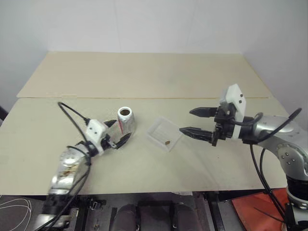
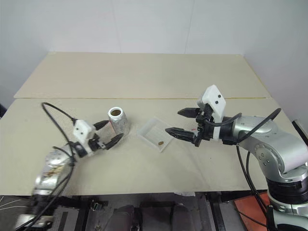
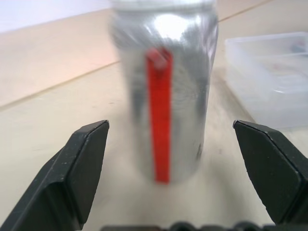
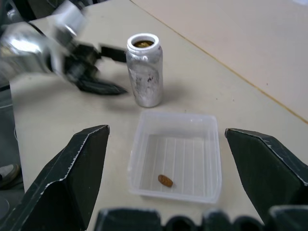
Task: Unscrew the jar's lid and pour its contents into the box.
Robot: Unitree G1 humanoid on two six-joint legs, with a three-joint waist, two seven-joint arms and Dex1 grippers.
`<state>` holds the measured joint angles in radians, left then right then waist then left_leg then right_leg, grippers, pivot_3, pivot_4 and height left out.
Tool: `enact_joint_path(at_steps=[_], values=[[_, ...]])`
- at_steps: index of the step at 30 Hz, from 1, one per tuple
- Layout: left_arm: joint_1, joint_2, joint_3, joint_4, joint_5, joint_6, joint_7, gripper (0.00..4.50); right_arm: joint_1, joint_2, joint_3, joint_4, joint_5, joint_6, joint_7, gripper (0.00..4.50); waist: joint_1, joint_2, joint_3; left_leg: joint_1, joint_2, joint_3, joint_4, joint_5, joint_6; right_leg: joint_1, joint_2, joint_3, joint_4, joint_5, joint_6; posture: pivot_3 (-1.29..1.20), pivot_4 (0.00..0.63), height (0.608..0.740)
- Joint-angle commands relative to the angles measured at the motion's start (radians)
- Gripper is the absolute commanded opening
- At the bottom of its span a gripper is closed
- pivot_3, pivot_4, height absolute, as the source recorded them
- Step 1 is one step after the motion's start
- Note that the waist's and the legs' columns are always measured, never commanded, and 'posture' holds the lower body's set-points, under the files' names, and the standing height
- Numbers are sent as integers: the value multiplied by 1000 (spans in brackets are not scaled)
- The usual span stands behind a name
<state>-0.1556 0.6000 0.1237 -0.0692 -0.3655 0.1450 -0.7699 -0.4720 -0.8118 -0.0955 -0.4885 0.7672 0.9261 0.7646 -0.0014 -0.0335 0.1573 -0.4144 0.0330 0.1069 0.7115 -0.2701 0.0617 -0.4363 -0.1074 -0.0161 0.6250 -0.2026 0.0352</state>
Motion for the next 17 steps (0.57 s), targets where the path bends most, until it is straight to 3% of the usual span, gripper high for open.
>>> enact_joint_path(at_steps=[1, 7, 17], values=[[55, 143, 152, -152, -174, 89, -161, 4493, 26, -30, -35, -1, -26, -61, 35, 4500, -2, 0, 0, 0, 0, 0, 0, 0, 0, 0, 0, 0, 0, 0, 0, 0, 150, 740], [103, 311, 355, -188, -376, 220, -328, 4493, 52, -34, -32, 7, -77, -183, 101, 4500, -1, 0, 0, 1, 0, 1, 0, 0, -1, 0, -1, -1, 0, -1, 0, 0, 150, 740], [224, 261, 460, -370, -446, 311, -213, 4493, 24, 29, -11, 24, -82, -216, 93, 4500, -5, 0, 0, 3, 0, 2, -1, 0, -2, 1, 0, 0, 1, -1, -1, 0, 150, 740]])
